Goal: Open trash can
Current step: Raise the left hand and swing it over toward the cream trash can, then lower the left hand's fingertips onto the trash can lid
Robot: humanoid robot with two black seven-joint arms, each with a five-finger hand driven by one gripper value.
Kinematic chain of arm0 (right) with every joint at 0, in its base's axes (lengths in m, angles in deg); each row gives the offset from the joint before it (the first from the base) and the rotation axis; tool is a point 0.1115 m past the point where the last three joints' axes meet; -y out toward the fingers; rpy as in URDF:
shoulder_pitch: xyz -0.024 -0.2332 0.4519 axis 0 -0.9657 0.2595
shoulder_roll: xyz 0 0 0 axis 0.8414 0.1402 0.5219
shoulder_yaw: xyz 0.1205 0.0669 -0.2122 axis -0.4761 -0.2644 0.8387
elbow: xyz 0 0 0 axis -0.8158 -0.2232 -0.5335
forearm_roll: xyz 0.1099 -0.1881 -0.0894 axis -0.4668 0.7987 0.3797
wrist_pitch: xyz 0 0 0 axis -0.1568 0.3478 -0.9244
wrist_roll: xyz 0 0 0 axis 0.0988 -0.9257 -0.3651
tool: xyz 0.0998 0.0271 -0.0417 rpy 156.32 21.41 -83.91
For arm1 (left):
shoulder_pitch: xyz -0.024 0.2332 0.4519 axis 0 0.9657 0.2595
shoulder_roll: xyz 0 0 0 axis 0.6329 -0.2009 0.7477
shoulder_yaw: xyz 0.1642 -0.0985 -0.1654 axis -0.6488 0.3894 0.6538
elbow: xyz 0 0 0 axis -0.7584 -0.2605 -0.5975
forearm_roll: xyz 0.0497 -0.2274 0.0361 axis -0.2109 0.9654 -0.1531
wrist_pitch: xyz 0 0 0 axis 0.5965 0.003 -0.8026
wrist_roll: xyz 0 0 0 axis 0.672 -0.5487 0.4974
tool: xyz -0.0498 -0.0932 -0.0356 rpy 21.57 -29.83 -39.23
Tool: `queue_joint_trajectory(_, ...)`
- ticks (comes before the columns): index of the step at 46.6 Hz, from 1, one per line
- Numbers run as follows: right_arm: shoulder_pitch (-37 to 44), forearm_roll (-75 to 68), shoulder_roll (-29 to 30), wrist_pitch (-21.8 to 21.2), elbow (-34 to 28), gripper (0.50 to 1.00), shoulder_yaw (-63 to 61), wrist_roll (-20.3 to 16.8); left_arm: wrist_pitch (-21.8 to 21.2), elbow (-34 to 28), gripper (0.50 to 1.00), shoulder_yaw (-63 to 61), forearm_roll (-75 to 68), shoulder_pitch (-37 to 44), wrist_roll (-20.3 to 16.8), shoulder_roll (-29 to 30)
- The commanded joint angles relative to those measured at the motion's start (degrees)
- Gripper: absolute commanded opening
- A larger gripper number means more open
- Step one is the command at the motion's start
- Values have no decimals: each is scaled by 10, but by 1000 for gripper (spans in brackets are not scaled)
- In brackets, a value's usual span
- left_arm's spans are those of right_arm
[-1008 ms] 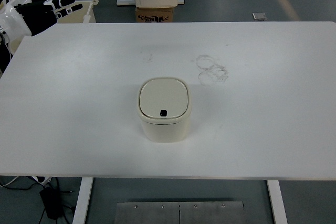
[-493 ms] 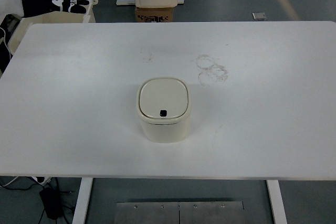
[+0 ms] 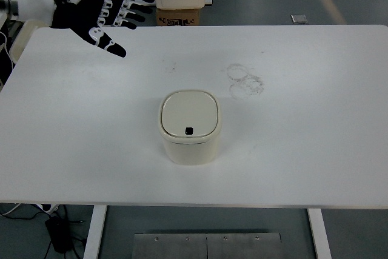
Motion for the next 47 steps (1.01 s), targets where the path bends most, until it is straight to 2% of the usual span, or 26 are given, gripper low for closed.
queue_joint_trajectory(1, 0, 0, 0, 0, 0, 993, 0, 0, 0, 8, 1000, -30, -15, -29, 0, -7)
queue_joint_trajectory(8, 0, 0, 0, 0, 0, 993, 0, 0, 0, 26, 1000, -83, -17, -89, 0, -21)
queue_joint_trajectory(21, 0, 0, 0, 0, 0, 993, 0, 0, 0, 80, 1000, -134, -29, -142, 0, -56)
queue_joint_trajectory(29, 0, 0, 0, 0, 0, 993, 0, 0, 0, 84, 1000, -159, -29, -161, 1, -96)
queue_joint_trajectory(38, 0, 0, 0, 0, 0, 993, 0, 0, 0, 113, 1000, -209, -29, -181, 15, -113)
queue_joint_trajectory(47, 0, 0, 0, 0, 0, 993, 1, 0, 0, 116, 1000, -245, -31, -187, 16, -129)
